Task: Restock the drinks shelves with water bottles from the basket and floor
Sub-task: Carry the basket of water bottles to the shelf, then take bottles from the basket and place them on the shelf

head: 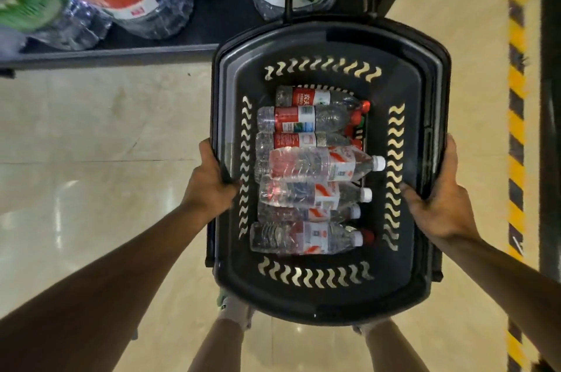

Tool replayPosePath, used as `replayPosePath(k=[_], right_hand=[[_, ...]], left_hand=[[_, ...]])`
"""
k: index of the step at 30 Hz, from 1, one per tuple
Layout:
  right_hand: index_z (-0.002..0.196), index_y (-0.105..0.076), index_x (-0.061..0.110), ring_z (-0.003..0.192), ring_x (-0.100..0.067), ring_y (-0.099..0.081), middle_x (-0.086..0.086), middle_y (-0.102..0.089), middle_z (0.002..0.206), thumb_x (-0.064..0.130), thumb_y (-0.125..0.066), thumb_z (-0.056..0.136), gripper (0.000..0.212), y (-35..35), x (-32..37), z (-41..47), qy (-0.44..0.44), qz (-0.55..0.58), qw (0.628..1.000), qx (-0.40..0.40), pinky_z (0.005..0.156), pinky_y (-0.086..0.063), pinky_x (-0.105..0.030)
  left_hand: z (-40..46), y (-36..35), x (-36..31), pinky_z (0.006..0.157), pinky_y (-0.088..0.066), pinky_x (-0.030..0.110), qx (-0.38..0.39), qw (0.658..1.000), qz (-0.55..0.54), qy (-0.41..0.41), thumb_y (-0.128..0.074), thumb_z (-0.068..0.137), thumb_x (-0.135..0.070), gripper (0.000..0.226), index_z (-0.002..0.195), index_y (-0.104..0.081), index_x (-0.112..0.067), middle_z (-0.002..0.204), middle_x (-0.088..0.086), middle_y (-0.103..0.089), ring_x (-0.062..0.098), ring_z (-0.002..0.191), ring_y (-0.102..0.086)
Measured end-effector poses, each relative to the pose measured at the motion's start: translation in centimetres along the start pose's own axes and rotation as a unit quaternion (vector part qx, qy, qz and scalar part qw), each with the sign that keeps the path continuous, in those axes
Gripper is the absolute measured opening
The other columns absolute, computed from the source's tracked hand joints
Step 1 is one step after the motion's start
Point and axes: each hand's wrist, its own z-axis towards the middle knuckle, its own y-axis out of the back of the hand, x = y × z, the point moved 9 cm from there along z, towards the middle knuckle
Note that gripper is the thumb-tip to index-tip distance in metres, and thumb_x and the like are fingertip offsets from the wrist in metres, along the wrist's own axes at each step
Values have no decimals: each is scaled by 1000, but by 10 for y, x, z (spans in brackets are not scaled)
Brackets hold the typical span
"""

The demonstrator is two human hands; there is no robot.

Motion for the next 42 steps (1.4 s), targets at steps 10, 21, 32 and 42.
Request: replayPosePath(k=[10,21,32,42], right_hand=[[159,7,39,100,-46,-69,-22,-67,127,22,-72,93,105,1,-9,-6,-31,-10,999,-8,82,-55,-46],[162,-15,18,146,-37,-29,-15,-34,158,32,-83,84,105,35,-5,-84,-116,-27,991,61,118,-30,-49],[100,-71,50,94,21,-62,33,-69,96,5,-79,85,48,111,146,-259,-55,124,987,91,79,-40,5],[141,-56,18,131,-28,-55,-12,-57,144,25,-71,94,50,177,183,-341,-115,139,981,66,105,-40,-23]], left_hand=[[-12,-4,7,41,-44,10,0,1000,24,21,-72,91,-5,61,117,-22,-27,82,-14,-54,0,65,-56],[-87,36,-17,115,-38,42,104,978,179,-3,-80,85,-28,97,160,-20,-16,159,13,-33,35,143,-40],[-219,179,-215,122,-24,34,137,858,405,-286,-62,95,-39,74,157,-29,-19,162,5,-36,25,148,-33],[-301,217,-295,109,-45,43,202,816,435,-322,-70,91,-30,59,145,-49,-17,143,12,-58,31,128,-56]])
